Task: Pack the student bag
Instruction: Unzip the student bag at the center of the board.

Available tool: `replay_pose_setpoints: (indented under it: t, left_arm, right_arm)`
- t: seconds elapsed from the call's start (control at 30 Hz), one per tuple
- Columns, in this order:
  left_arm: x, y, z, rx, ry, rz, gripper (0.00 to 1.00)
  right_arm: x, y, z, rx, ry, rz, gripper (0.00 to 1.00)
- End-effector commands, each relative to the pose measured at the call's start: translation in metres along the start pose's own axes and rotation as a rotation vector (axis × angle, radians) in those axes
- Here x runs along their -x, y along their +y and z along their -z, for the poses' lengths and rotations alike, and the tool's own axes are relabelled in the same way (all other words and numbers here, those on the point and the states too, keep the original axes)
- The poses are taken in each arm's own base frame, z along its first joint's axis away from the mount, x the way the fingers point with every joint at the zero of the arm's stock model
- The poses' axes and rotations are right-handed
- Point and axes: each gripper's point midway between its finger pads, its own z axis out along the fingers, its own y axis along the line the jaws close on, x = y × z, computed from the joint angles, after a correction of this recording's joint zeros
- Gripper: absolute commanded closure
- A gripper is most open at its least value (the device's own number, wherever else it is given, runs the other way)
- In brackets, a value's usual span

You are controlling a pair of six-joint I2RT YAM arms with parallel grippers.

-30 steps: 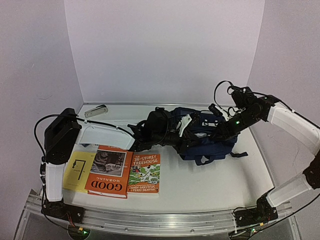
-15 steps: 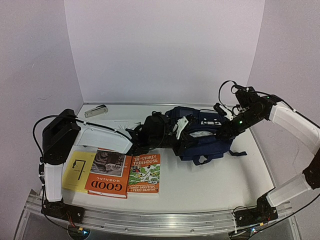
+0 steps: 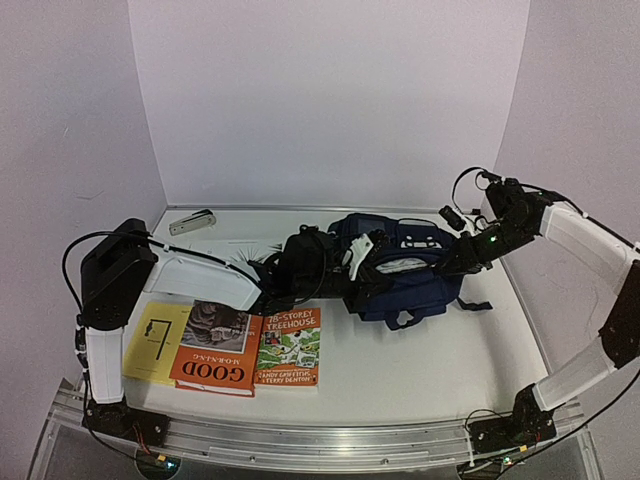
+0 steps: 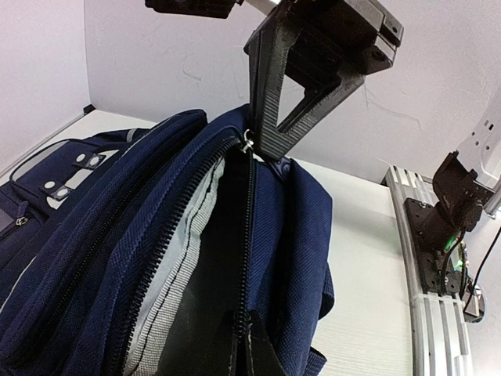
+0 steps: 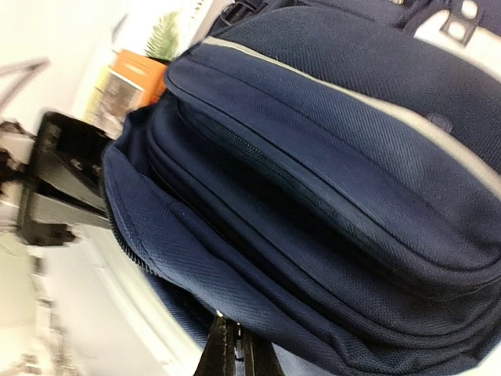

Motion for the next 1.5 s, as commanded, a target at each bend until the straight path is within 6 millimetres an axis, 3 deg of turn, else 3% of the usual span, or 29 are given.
replay_pose_setpoints:
  t: [0.0,0.1,0.4,0.57,0.73,0.8,0.97,1.23,1.47]
  left_arm:
    - [0.000,0.006,0.008,0.029,0.029,-0.023,1.00]
    - [-0.003,0.007,0.004,0.035,0.035,-0.023,1.00]
    - [-0.016,0.022,0.004,0.148,0.094,-0.115,1.00]
    - [-0.024,0.032,0.002,0.228,0.134,-0.208,1.00]
    - [-0.020,0.028,0.010,0.225,0.121,-0.230,1.00]
    - [-0.016,0.019,0.015,0.184,0.108,-0.208,1.00]
    - [0.001,0.002,0.034,0.119,0.057,-0.131,1.00]
    - [0.010,0.003,0.052,0.129,0.036,-0.097,1.00]
    - [0.016,0.001,0.068,0.107,0.017,-0.084,1.00]
  right_arm:
    - [0.024,0.009,0.021,0.141,-0.093,-0.178,1.00]
    - [0.031,0.020,0.021,0.248,-0.088,-0.262,1.00]
    - [0.033,0.013,0.021,0.396,-0.108,-0.506,1.00]
    - [0.024,0.016,0.019,0.430,-0.097,-0.556,1.00]
    - [0.022,0.013,0.019,0.397,-0.117,-0.497,1.00]
    - [0.013,0.005,0.018,0.304,-0.106,-0.435,1.00]
    - [-0.019,-0.045,0.012,-0.044,-0.011,-0.198,1.00]
    - [-0.026,-0.067,0.019,-0.195,0.006,-0.076,1.00]
    - [-0.036,-0.107,0.020,-0.338,0.049,-0.041,1.00]
